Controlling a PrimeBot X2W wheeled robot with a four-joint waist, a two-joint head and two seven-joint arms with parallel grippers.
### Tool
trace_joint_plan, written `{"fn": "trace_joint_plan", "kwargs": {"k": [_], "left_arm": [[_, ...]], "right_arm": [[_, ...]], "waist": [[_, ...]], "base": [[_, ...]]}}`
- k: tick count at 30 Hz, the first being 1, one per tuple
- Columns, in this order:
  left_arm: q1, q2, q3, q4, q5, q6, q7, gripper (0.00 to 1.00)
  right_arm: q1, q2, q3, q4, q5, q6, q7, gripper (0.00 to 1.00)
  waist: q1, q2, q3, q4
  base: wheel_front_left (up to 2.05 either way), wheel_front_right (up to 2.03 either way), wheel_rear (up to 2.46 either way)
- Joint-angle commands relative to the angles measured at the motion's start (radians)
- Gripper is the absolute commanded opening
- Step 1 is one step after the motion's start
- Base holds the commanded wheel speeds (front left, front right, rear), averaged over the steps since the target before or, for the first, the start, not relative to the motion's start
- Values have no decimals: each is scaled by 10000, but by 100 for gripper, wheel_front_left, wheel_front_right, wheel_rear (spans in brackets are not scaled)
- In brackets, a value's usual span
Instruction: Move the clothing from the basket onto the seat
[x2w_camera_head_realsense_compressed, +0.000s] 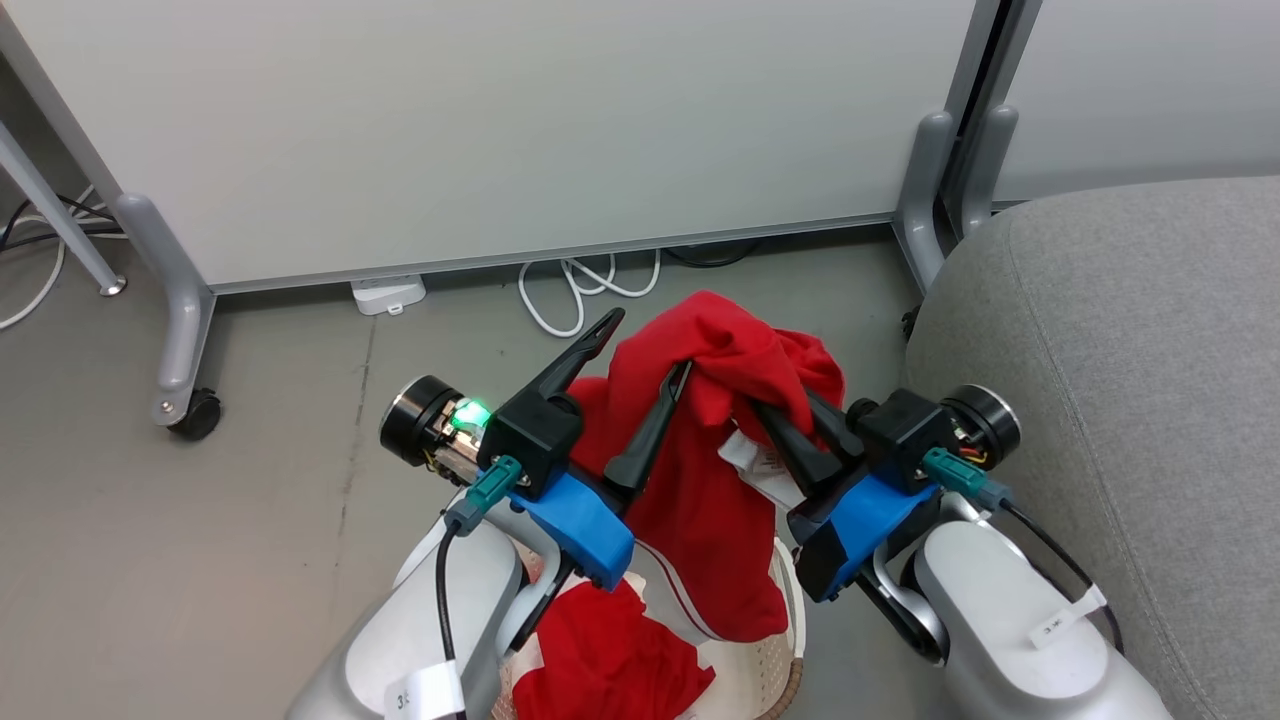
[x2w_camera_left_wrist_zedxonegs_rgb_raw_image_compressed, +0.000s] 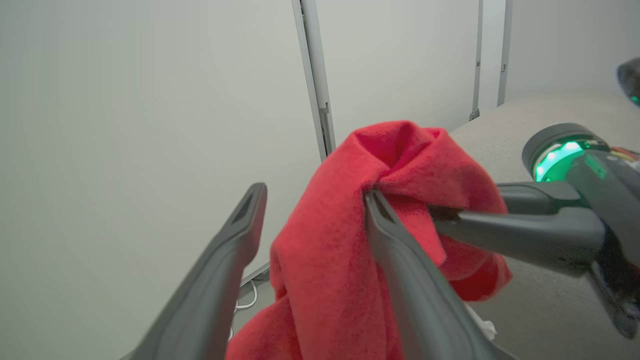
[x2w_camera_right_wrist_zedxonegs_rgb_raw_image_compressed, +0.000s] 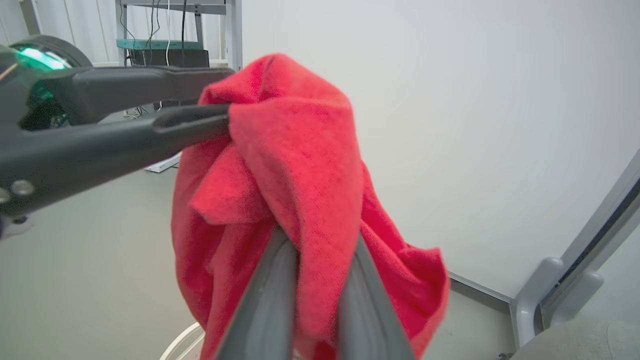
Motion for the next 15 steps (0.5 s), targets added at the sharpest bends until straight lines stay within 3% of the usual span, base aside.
{"fn": "trace_joint_plan", "kwargs": {"k": [1,9,15], "left_arm": [[135,-16,51,12,63,-47,-52,100],[326,-69,71,-291,221,-63,-50,100],[460,0,159,-625,397,-61,-43,100]], "right_arm": [[197,17,-228,-101,28,1,-3,0],[562,34,-1370,-496,-61,1,-3,0],[910,8,-2320,-1105,-220,1,-3,0]], "waist": [[0,0,15,4],[0,0,160,-280],[0,0,434,-1004]], "base": [[0,0,0],[0,0,0],[0,0,0]]}}
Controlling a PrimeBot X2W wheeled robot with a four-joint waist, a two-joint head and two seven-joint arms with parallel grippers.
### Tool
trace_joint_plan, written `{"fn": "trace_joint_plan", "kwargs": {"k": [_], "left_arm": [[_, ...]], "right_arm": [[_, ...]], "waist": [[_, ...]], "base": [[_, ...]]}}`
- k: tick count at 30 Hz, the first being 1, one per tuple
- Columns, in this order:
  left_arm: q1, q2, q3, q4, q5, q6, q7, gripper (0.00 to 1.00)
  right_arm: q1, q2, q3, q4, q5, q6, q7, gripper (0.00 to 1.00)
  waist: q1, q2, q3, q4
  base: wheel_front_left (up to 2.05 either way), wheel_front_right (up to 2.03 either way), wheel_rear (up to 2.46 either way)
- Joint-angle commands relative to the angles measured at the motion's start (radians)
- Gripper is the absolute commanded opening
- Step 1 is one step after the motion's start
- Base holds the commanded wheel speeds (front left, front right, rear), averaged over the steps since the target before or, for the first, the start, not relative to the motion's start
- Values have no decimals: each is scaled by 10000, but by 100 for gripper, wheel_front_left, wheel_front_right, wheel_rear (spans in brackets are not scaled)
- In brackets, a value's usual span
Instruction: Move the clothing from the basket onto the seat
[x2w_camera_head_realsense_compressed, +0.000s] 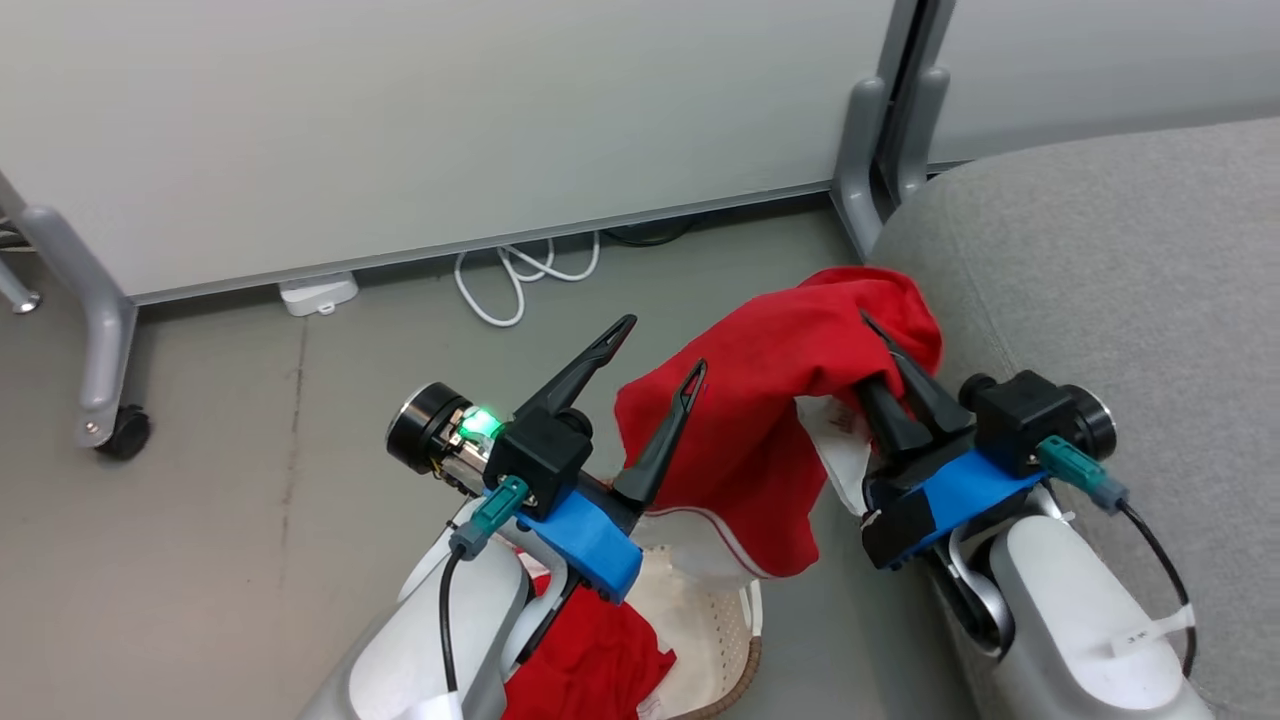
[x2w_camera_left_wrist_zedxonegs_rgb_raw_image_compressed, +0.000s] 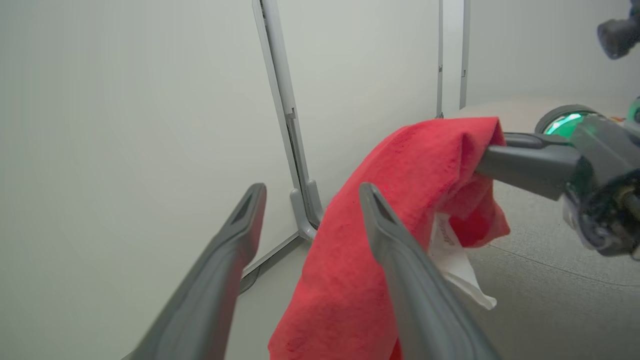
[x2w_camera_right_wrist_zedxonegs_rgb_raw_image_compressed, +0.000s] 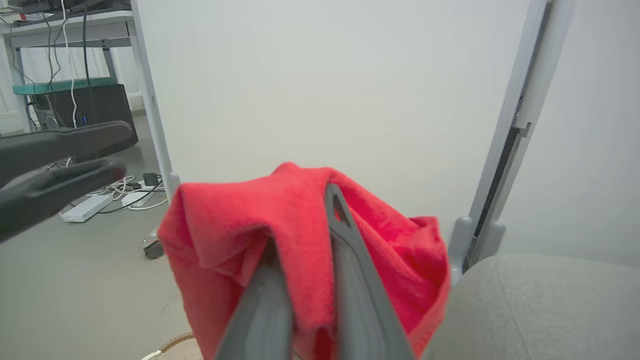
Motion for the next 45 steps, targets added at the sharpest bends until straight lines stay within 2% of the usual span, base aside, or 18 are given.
{"fn": "trace_joint_plan", "kwargs": {"k": [1,16,23,30,35,40,45], "left_arm": [[91,46,61,-111,79,-45,-30,100],[69,92,-203,-417,323,-46,-30,100],[-76,64,-690,-353,233,-48,-30,100],[-166,137,-796,-340,157,-48,-30,100],[-282,183,-789,-416,163,-49,-30,100],[-524,265,-706,-509,238,-49,-30,100],[-1075,374,-567,-659,370,-49,-30,100]], "right_arm": [[203,-30,-267,-256,-107,1,-3,0],[1817,115,-2289,-2108,-320,1,-3,0],[2494,393,-2899,-2620,-324,1,-4,0],[2699,583,-3076,-2856,-387,1,-4,0],[2293,597,-3261,-2979,-359,1,-4,0],[1488,388,-3360,-3146,-444,1,-4,0],[-444,45,-4081,-3391,-379,1,-4,0]], "waist": [[0,0,206,-460],[0,0,780,-2426],[0,0,941,-2955],[0,0,977,-3136],[0,0,1123,-3083],[0,0,1571,-2986],[0,0,2575,-2789]], "base": [[0,0,0],[0,0,0],[0,0,0],[0,0,0],[0,0,0],[0,0,0],[0,0,0]]}}
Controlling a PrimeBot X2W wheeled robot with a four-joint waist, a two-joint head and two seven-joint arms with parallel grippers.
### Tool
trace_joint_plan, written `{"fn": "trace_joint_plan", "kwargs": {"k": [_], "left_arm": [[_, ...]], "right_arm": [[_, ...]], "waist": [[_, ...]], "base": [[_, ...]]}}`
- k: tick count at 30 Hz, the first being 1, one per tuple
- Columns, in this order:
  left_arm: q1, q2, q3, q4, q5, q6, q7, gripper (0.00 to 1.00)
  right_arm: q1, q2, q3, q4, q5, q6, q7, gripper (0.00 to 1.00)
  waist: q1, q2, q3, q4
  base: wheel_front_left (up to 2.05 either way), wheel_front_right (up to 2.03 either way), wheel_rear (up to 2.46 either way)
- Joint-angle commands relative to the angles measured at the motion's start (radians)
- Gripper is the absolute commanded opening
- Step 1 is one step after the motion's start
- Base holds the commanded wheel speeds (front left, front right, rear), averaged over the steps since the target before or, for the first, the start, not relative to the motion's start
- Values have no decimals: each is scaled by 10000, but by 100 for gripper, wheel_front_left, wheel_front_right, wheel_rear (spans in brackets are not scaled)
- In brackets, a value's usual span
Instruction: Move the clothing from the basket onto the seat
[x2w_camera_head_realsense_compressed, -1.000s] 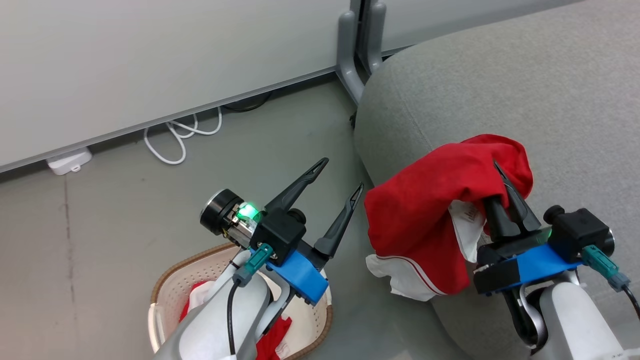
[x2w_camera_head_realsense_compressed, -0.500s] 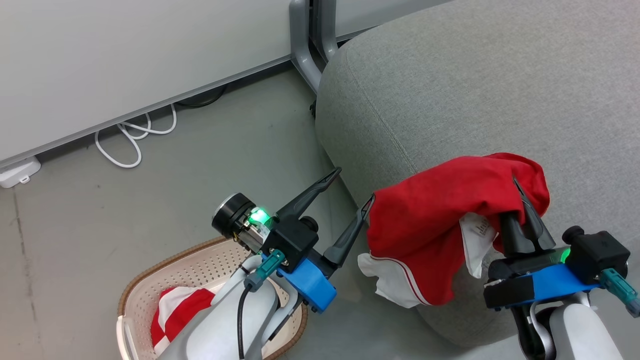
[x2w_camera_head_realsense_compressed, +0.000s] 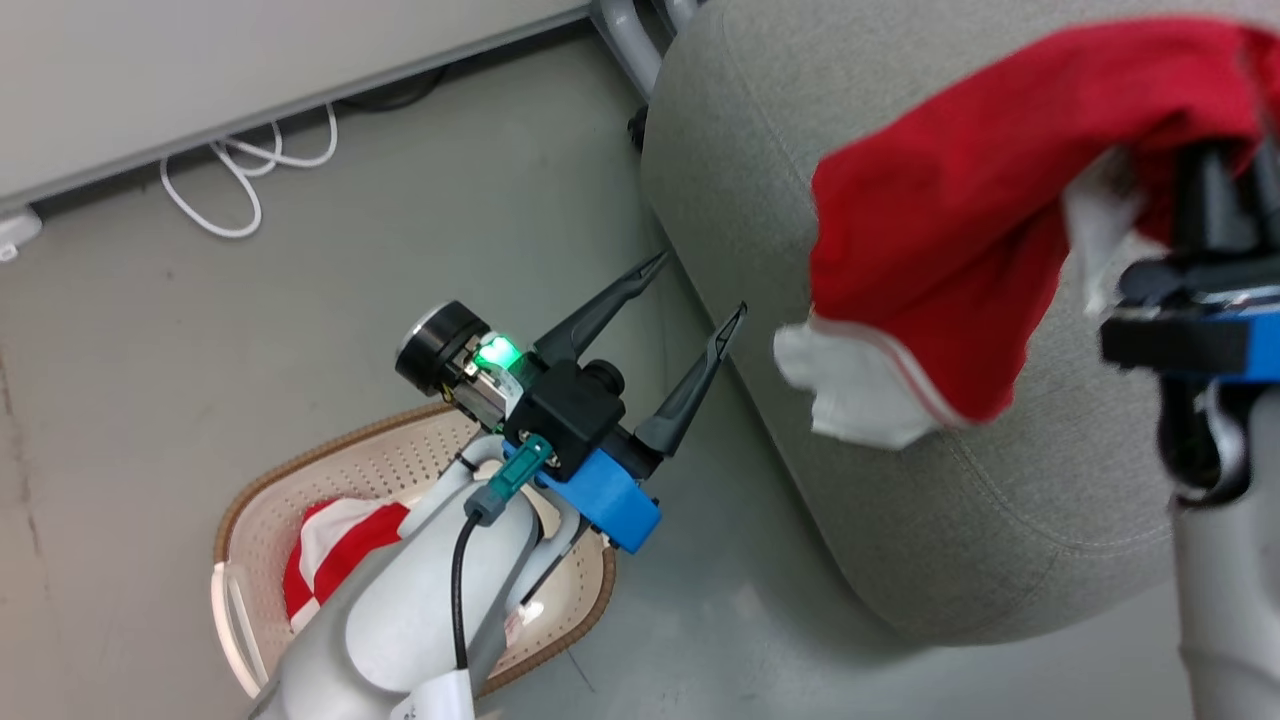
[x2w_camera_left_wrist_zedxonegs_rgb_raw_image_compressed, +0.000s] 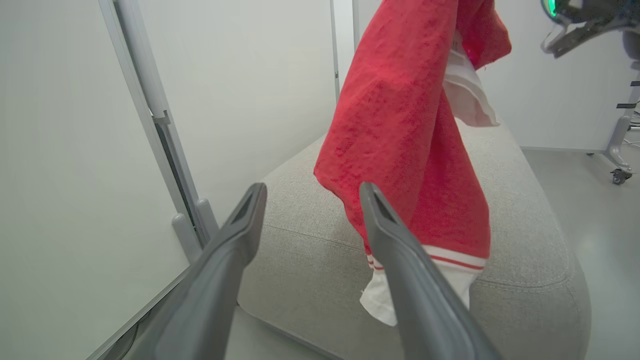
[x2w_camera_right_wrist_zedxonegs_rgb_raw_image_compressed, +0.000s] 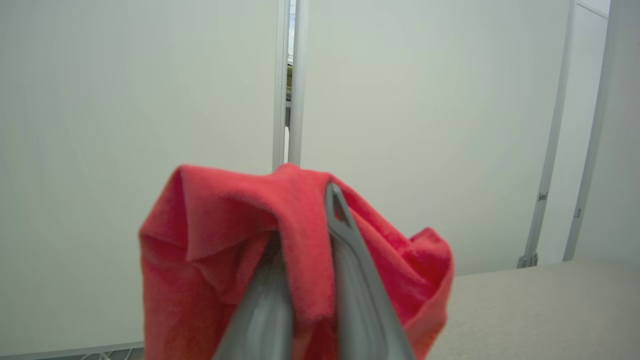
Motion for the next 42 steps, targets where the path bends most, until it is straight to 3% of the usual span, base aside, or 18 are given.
{"fn": "trace_joint_plan", "kwargs": {"k": [1,11,15,17,24,31,32,33,34,42], "left_arm": [[-312,90,69,-64,81,-11,-28,100],[-1682,432,-84,-327,461,-12,-28,100],[-1999,651,-30,-507,585,-11,-28,100],[-2140,767,4,-620,649,-4,-28,100],[-2290,791,-71,-721,712,56,-26,100],[-2222,665,-134,-727,648,80,-26,100],[-2195,666,-124,-722,648,80,-26,100],[-2152,661,-117,-714,631,88,-26,100],[-2097,655,-102,-711,613,104,-26,100],[-1456,400,107,-777,395,193,-27,100]], "right_arm": [[-674,-139,-271,-171,6,1,-4,0],[-4508,-2069,-3289,79,140,1,-3,0],[-5086,-2725,-4027,892,306,1,-1,0],[-5143,-2946,-4121,1917,285,1,-1,0],[-4527,-2444,-3996,4115,154,1,1,0],[-3856,-2072,-4151,5146,293,1,-3,0],[-3779,-2055,-4143,5098,300,1,-3,7],[-3681,-2008,-4141,5059,290,1,-3,45],[-3578,-1943,-4129,5058,277,1,-2,100],[-1928,-1677,-3757,4333,94,-1,-2,100]], "waist": [[-1,-1,788,195],[-1,-1,3270,742],[-1,-1,3957,774],[-1,-1,4301,774],[-1,-1,4629,834],[-1,-1,4466,988],[-1,-1,4416,983],[-1,-1,4351,976],[-1,-1,4268,970],[-1,-1,3045,1118]], "base": [[0,0,0],[0,0,0],[0,0,0],[0,0,0],[0,0,0],[0,0,0],[0,0,0],[0,0,0],[0,0,0],[0,0,0]]}}
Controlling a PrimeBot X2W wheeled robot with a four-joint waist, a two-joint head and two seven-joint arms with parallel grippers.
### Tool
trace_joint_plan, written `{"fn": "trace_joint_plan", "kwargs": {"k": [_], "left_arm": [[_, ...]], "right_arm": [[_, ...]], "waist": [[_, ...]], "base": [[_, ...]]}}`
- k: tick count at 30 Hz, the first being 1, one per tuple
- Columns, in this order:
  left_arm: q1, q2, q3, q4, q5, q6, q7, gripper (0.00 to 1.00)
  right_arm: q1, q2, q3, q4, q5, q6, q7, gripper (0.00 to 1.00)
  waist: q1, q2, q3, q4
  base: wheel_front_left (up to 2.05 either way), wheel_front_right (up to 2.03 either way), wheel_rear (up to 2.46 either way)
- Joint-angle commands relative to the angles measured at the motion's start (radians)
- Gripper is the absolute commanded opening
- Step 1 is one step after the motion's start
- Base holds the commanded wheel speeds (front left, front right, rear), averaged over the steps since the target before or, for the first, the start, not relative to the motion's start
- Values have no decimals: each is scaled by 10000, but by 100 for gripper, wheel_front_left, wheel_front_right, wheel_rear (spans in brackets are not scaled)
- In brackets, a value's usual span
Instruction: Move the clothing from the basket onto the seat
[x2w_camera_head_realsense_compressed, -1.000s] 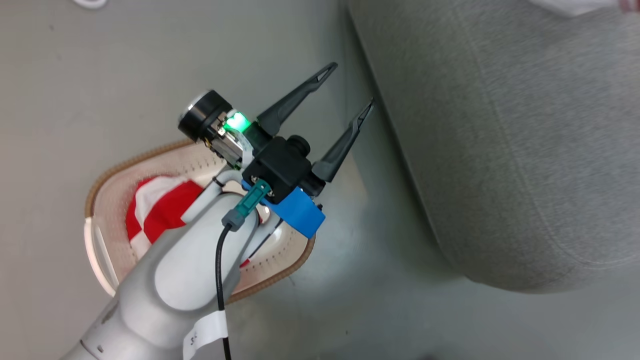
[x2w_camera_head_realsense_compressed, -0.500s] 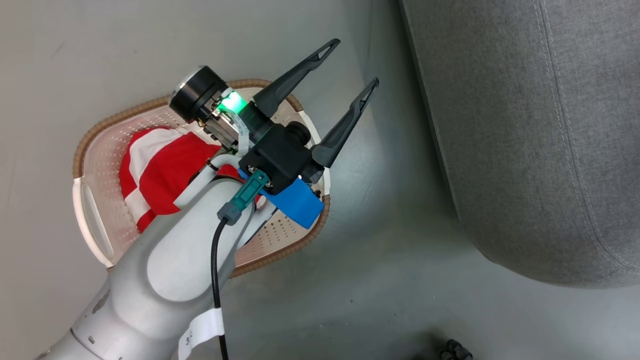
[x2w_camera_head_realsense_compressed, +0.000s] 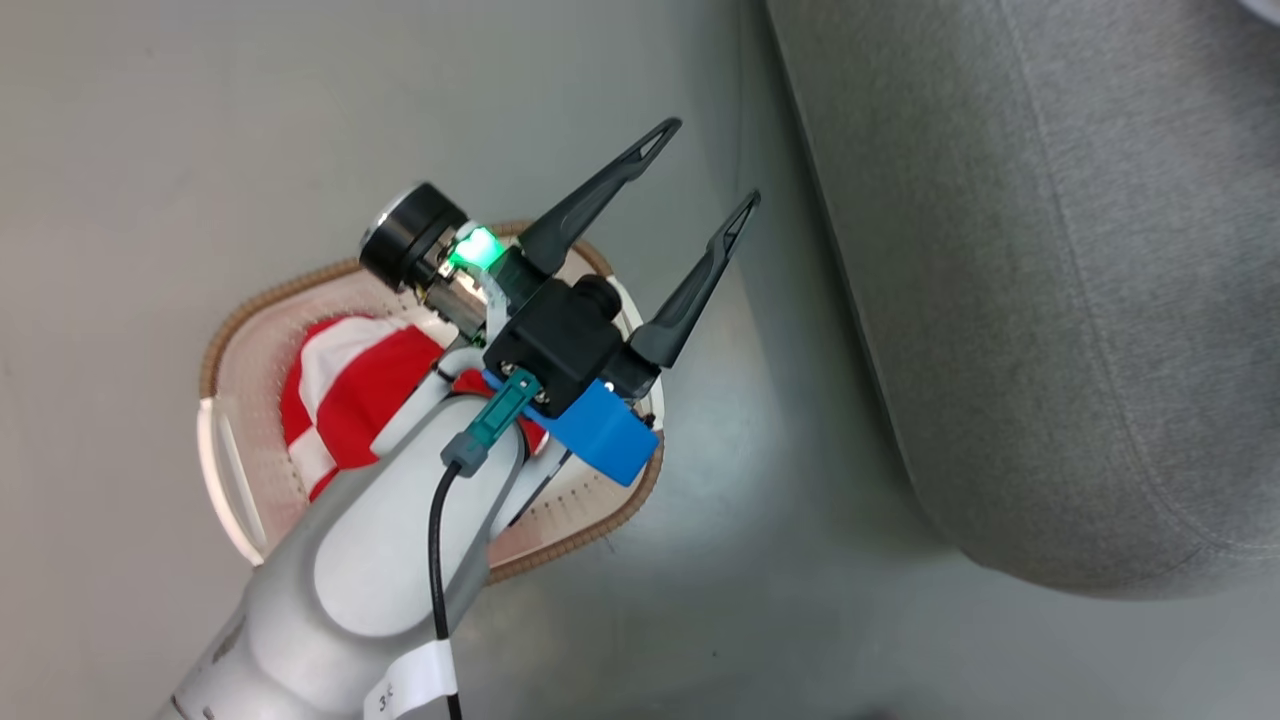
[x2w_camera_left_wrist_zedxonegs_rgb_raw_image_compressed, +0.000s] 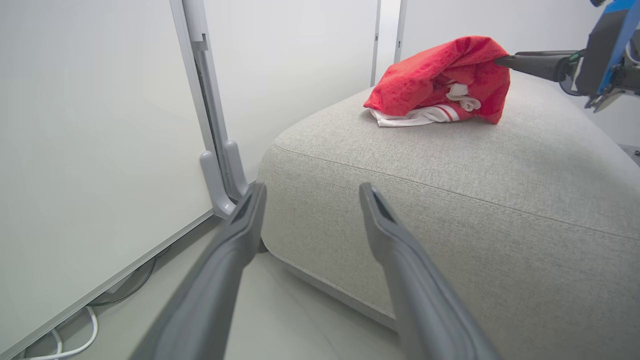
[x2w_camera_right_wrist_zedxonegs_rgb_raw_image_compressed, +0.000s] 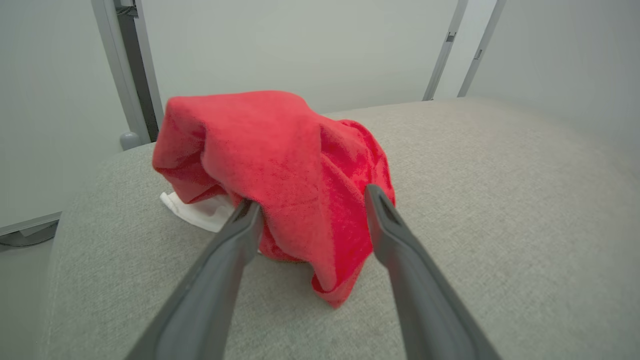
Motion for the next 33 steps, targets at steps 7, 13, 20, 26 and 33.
{"fn": "trace_joint_plan", "kwargs": {"k": [7,13,20,26,33], "left_arm": [[1198,-166,758,-80,-319,216,-27,100],[2352,-224,1763,-271,-453,516,-27,100],[3736,-286,3093,-536,-451,764,-27,100],[4778,-327,4090,-723,-233,736,-27,100],[5785,-522,5073,-937,-11,640,-27,100]], "right_arm": [[2437,336,972,-1435,-269,-1,0,100],[3693,718,2092,-2948,-204,1,1,100],[4726,1172,3374,-4151,-176,1,1,100],[5408,1473,3959,-4578,-161,1,0,100],[6178,1865,4229,-4766,-401,1,0,100]], "waist": [[-1,0,-2036,245],[-1,0,-3363,468],[-1,0,-4638,1007],[-1,0,-5353,1577],[-1,0,-6008,2076]], "base": [[0,0,0],[0,0,0],[0,0,0],[0,0,0],[0,0,0]]}}
